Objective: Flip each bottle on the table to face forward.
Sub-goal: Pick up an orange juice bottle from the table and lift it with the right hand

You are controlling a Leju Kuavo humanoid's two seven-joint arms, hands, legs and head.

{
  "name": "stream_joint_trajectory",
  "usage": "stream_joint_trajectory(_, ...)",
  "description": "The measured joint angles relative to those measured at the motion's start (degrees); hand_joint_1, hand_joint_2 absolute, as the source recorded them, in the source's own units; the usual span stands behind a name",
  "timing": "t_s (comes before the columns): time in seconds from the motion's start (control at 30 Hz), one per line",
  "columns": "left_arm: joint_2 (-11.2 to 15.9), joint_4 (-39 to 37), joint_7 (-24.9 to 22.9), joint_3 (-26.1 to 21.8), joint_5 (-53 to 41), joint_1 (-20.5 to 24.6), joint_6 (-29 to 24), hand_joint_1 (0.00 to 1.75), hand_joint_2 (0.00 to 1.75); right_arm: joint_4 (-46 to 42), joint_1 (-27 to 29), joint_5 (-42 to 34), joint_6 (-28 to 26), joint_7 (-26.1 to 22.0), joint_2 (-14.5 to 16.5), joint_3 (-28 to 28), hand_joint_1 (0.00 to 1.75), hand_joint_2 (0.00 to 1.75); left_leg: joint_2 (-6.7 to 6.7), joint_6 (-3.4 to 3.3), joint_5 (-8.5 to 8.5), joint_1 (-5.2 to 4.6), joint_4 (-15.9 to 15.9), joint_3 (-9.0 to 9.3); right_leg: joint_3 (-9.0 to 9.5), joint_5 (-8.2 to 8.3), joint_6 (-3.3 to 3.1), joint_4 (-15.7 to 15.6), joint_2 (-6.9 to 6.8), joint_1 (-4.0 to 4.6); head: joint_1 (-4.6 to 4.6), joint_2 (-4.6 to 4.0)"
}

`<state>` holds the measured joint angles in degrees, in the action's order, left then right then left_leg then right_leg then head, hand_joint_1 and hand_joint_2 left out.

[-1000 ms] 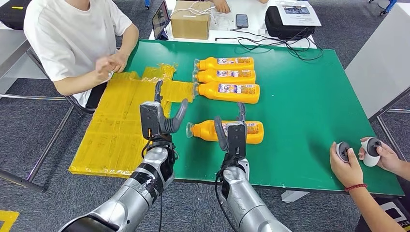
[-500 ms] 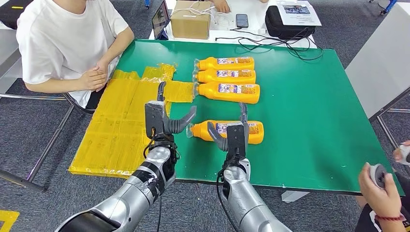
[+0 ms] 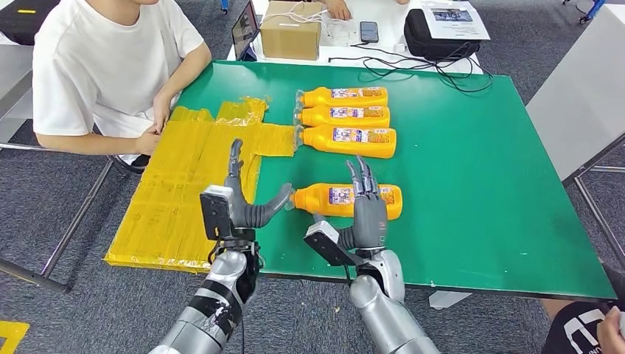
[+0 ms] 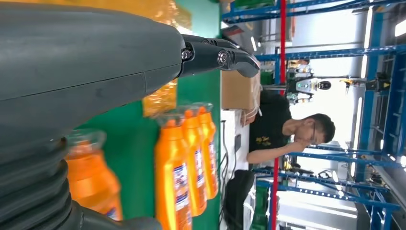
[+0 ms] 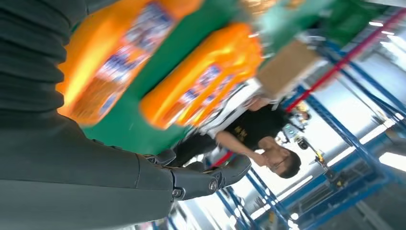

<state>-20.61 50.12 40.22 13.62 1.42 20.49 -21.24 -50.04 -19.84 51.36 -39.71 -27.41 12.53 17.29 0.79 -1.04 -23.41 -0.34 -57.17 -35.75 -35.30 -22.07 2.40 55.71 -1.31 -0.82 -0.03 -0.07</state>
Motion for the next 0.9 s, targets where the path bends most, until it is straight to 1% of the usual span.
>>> stream_joint_trajectory(0.03,0.2,0.7,0.0,-0.3,-0.3,-0.9,1.0,0.0,1.75,-0.3,0.3,2.5,0.3,1.8,-0.9,0.0,0.0,1.75,0.0,-0.01,0.0,0.0,0.0,0.0,0.0,0.0,0.0,0.0,0.0,0.0,-0.01,0.0)
stream_joint_trajectory(0.1,0.5,1.8,0.0,-1.0,-1.1,-2.2,2.5,0.0,1.75,-0.3,0.5,4.7,1.4,4.3,-2.4,0.0,0.0,1.75,0.0,-0.02,0.0,-0.01,0.0,0.0,0.0,0.01,0.01,0.0,0.0,0.0,-0.02,0.0)
stream_joint_trajectory(0.2,0.8,2.8,0.0,-1.8,-1.5,-3.3,4.1,0.0,1.75,0.3,0.5,4.5,2.5,5.5,-4.2,0.0,0.0,1.75,-0.01,-0.02,0.0,-0.01,0.0,0.0,0.01,0.02,0.02,0.0,0.0,0.0,-0.02,0.0)
stream_joint_trajectory(0.27,0.9,3.1,0.0,-2.1,-1.6,-3.6,4.7,0.0,1.75,0.7,0.5,4.6,2.7,6.0,-4.9,0.0,0.0,1.75,-0.01,-0.02,0.01,-0.01,0.0,0.0,0.01,0.02,0.02,0.0,0.0,0.0,-0.02,0.0)
stream_joint_trajectory(0.33,0.9,3.5,-0.1,-2.4,-2.0,-3.8,5.4,0.0,1.75,1.4,0.3,5.4,3.3,7.5,-5.5,0.0,0.0,1.75,0.0,-0.02,0.01,0.0,0.0,0.0,0.01,0.02,0.02,0.0,0.0,0.0,-0.02,0.0)
stream_joint_trajectory(0.47,0.9,4.5,-0.3,-2.4,-4.4,-4.2,5.2,0.0,1.75,5.1,-1.9,6.9,6.6,10.5,-6.8,0.0,0.0,1.75,0.0,-0.02,0.01,-0.01,0.0,-0.01,0.0,0.02,0.02,0.0,0.01,0.0,-0.03,0.0)
stream_joint_trajectory(0.53,0.9,4.5,-0.7,-2.2,-4.4,-4.1,5.2,0.0,1.75,8.0,-4.2,6.9,8.0,11.2,-7.2,0.0,0.0,1.75,0.01,-0.02,0.01,-0.01,0.0,0.0,0.0,0.03,0.02,0.0,0.01,0.0,-0.02,0.0)
stream_joint_trajectory(0.7,0.8,3.2,-2.1,-1.2,-0.5,-3.4,7.8,0.0,1.75,14.9,-9.5,7.5,9.0,12.9,-7.2,0.0,0.0,1.75,0.0,-0.04,0.05,-0.01,0.0,0.0,0.01,0.04,0.03,0.0,0.0,0.0,-0.02,0.0)
stream_joint_trajectory(0.9,0.5,1.0,-1.6,-0.4,-0.3,-2.1,6.9,0.0,1.75,20.6,-13.8,9.5,9.9,15.4,-6.6,0.0,0.0,1.75,0.01,-0.04,0.05,-0.01,0.0,0.0,0.0,0.04,0.03,0.0,0.0,0.0,-0.02,0.0)
